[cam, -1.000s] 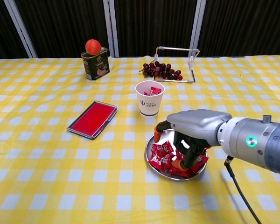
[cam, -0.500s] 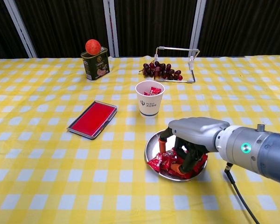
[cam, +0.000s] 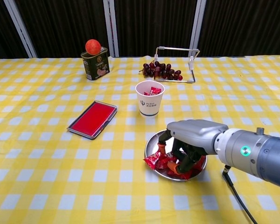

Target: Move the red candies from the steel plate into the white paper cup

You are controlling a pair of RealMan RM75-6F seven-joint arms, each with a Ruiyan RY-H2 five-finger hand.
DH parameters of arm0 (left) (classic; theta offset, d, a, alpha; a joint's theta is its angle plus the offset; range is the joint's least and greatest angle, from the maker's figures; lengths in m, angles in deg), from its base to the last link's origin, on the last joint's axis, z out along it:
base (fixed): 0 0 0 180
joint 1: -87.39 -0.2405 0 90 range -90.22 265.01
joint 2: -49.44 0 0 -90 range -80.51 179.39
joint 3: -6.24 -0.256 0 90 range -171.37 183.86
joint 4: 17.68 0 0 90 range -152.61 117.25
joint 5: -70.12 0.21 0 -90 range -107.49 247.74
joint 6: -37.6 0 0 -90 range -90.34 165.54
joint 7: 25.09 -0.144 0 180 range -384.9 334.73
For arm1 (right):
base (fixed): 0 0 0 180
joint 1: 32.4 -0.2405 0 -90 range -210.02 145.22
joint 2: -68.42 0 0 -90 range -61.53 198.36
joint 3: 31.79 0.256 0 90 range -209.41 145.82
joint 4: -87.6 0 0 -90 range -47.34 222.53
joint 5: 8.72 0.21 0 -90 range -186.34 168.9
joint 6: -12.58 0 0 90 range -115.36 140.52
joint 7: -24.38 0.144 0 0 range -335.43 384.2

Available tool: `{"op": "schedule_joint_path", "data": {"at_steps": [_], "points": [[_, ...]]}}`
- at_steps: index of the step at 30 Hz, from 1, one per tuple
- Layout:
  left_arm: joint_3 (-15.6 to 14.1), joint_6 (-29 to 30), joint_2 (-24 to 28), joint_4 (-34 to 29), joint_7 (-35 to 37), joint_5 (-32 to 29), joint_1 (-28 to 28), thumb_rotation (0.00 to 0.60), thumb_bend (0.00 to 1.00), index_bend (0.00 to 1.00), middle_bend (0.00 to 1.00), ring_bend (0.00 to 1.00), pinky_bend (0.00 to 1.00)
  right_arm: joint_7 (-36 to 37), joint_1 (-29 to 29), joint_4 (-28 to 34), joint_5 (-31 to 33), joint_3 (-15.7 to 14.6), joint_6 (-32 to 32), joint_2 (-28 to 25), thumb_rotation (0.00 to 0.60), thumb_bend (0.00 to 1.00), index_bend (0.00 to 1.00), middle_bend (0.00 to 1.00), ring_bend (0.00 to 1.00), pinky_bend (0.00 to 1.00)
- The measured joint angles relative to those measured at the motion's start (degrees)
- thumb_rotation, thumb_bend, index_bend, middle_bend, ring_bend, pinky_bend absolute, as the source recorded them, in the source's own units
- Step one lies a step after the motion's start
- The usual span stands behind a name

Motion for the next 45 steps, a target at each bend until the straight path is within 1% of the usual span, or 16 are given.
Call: {"op": "schedule_joint_path", "data": {"at_steps": [10, 24, 28, 33, 38, 45], "points": [[0.0, 0.0, 0.0, -0.1, 0.1, 0.0, 0.0, 0.6, 0.04, 0.0, 0.0, 0.0, 0.0, 0.9, 0.5, 1.2, -1.6, 1.8, 1.1, -1.9, 0.6, 0.61, 0.55, 0.8, 0.83, 0.92], [0.1, -0.1, 0.1, -0.2, 0.2, -0.2, 0.0, 0.6, 0.04, 0.0, 0.0, 0.0, 0.0, 0.4, 0.3, 4.2, -0.7, 5.1, 2.5, -5.7, 0.6, 0.61, 0.56, 0.8, 0.83, 0.92], [0.1, -0.1, 0.1, -0.3, 0.2, -0.1, 0.0, 0.6, 0.04, 0.0, 0.0, 0.0, 0.0, 0.4, -0.2, 5.1, -0.1, 6.9, 2.8, -6.7, 0.6, 0.61, 0.56, 0.8, 0.83, 0.92], [0.0, -0.4, 0.2, -0.4, 0.3, -0.3, 0.1, 0.6, 0.04, 0.0, 0.0, 0.0, 0.0, 0.1, -2.0, 5.4, 1.9, 10.2, 2.7, -7.7, 0.6, 0.61, 0.56, 0.8, 0.83, 0.92], [0.2, -0.9, 0.3, -0.5, 0.5, -0.8, 0.2, 0.6, 0.04, 0.0, 0.0, 0.0, 0.0, -0.9, -4.7, 4.1, 4.7, 13.3, 2.0, -8.1, 0.6, 0.61, 0.56, 0.8, 0.83, 0.92], [0.2, -1.7, 0.7, -0.9, 0.8, -1.6, 0.4, 0.6, 0.04, 0.0, 0.0, 0.0, 0.0, -1.9, -8.4, 0.8, 7.4, 15.9, 0.6, -7.2, 0.6, 0.61, 0.56, 0.8, 0.83, 0.92]]}}
